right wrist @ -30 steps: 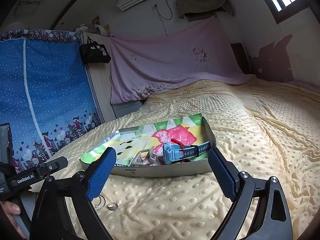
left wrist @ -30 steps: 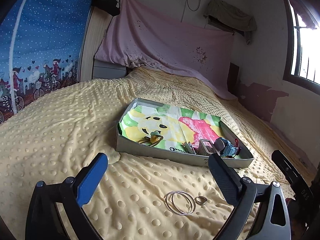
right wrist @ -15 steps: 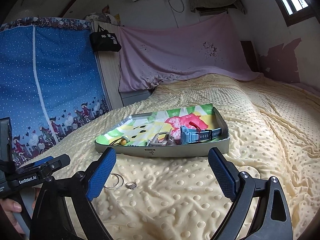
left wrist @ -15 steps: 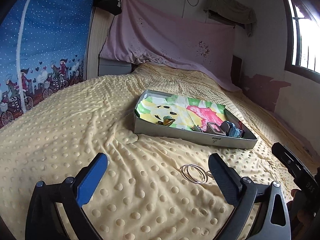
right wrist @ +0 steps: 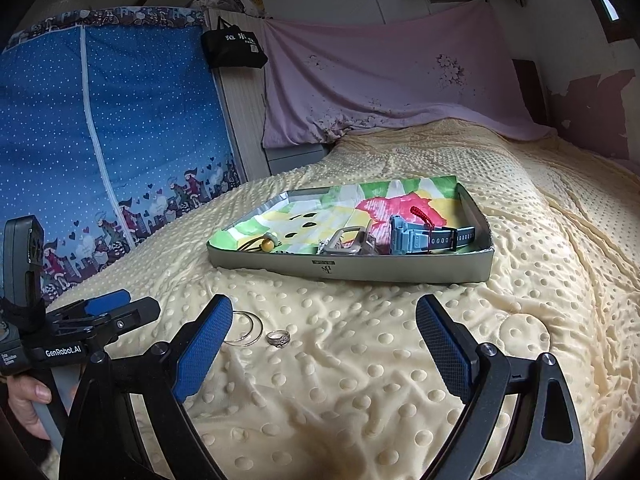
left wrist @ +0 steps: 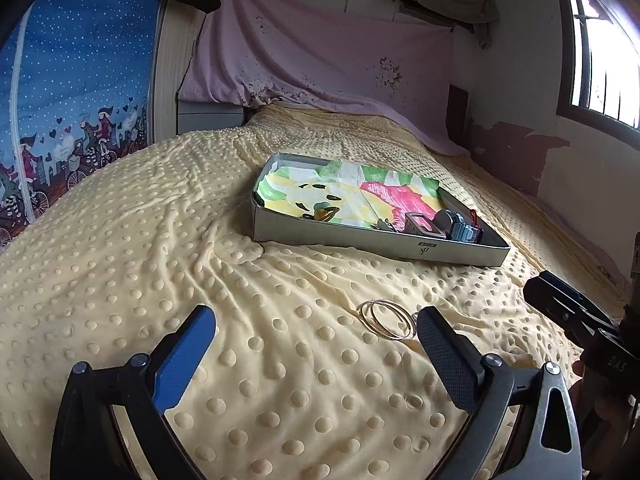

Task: Organize jewelry
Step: 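Withdraw both tools from the tray back over the bed, then grasp the silver hoop earrings with the left tool while the right tool grasps the silver ring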

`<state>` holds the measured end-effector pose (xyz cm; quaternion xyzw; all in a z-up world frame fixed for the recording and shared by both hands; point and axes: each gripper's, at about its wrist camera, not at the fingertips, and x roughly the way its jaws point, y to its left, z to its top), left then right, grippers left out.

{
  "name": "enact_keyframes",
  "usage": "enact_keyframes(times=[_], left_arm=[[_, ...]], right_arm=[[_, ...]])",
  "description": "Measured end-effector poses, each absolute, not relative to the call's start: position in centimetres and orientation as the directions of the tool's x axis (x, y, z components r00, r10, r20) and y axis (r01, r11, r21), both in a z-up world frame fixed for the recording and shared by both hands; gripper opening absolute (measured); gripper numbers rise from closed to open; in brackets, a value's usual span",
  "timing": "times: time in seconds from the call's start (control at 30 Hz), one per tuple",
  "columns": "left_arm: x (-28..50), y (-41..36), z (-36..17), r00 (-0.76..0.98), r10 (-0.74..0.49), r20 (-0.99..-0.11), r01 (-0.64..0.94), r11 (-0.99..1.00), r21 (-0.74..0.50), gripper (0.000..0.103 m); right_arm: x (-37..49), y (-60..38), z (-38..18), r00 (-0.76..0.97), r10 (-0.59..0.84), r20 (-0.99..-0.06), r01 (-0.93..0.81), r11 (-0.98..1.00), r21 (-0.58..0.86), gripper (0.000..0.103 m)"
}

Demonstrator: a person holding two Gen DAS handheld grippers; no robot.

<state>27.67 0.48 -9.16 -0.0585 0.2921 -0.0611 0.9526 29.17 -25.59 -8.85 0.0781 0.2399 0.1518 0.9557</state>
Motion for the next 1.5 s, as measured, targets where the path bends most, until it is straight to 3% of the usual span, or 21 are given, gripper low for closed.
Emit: enact_keyframes(times=[0.1, 0.37, 0.73, 1.0, 1.27, 1.5], left_arm=[[27.9, 0.3, -9.3, 0.818, -0.160, -0.553, 0.094, 0.985, -0.145, 0.098], [28.5, 0.1, -9.6, 0.803, -0.188, -0.566, 0.126, 0.981, -0.147, 0.082], [29.8, -0.6, -10.6, 0.739, -0.307, -0.599, 0.225, 0.951, -0.210, 0.042], [31.5, -1.5, -11.6, 0.659, -0.375, -0.652, 0.288, 0.927, -0.241, 0.033], [33.1, -1.5, -12.4, 0.613, -0.398, -0.682, 0.282, 0.917, -0.282, 0.032], [34.1, -1.4, -12.8, 0.585, -0.421, -0.693, 0.275, 0.907, -0.320, 0.013]], right_arm=[[29.6, -25.4, -9.1, 0.830, 0.337, -0.445, -0.262, 0.939, 0.223, 0.089], [30.7, -25.4, -9.9, 0.811, 0.350, -0.469, -0.265, 0.934, 0.239, 0.067], [32.6, -24.2, -11.4, 0.749, 0.388, -0.537, -0.310, 0.922, 0.234, 0.046], [34.1, -22.6, -12.7, 0.689, 0.420, -0.591, -0.362, 0.906, 0.221, 0.040], [34.9, -21.7, -13.7, 0.644, 0.433, -0.630, -0.388, 0.895, 0.219, 0.035], [35.3, -21.0, -13.9, 0.615, 0.452, -0.647, -0.423, 0.881, 0.213, 0.035]])
